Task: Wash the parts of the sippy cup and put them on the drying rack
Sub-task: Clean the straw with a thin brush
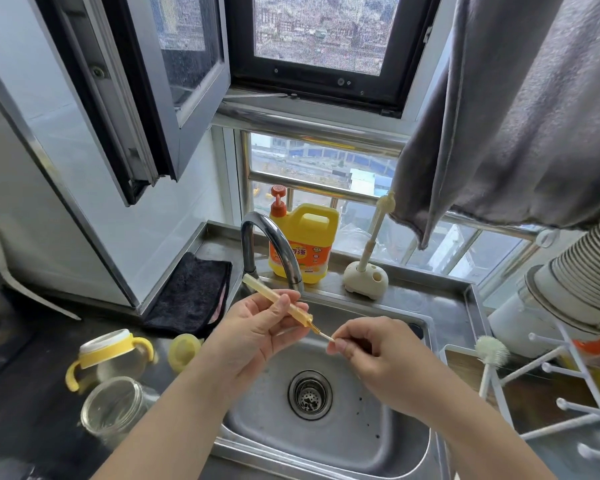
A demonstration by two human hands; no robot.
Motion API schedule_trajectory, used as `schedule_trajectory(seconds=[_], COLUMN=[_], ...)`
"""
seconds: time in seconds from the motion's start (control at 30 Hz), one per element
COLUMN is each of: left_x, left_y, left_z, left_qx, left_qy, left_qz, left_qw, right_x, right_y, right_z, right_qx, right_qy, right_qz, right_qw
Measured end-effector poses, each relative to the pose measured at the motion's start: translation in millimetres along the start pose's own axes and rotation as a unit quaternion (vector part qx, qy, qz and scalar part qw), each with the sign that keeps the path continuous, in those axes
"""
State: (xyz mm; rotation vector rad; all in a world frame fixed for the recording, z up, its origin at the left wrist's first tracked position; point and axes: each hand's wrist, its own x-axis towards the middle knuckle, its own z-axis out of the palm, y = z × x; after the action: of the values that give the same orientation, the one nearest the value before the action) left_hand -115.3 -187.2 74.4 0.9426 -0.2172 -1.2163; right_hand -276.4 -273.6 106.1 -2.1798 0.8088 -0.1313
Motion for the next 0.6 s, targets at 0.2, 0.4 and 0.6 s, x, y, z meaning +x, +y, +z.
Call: schedule_trajectory(seconds=[0.2, 0.4, 0.6], left_x=[-4, -8, -14], left_y=[1, 2, 1], left_z=[2, 3, 0], left_qx=[-0.037, -0.045, 0.074], left_qy=[0.0, -0.012, -0.039], left_qz=[-0.009, -0.013, -0.002], left_qw=[0.999, 0.999, 0.997], right_x=[-4, -5, -4], right_y=[-2, 0, 1], right_z=[-3, -4, -6], right_qx=[0.019, 0.04, 0.086], right_qy=[-0.009, -0.019, -0.078], right_qz=[0.0, 0.0, 0.025], right_qw=[1.0, 0.999, 0.993])
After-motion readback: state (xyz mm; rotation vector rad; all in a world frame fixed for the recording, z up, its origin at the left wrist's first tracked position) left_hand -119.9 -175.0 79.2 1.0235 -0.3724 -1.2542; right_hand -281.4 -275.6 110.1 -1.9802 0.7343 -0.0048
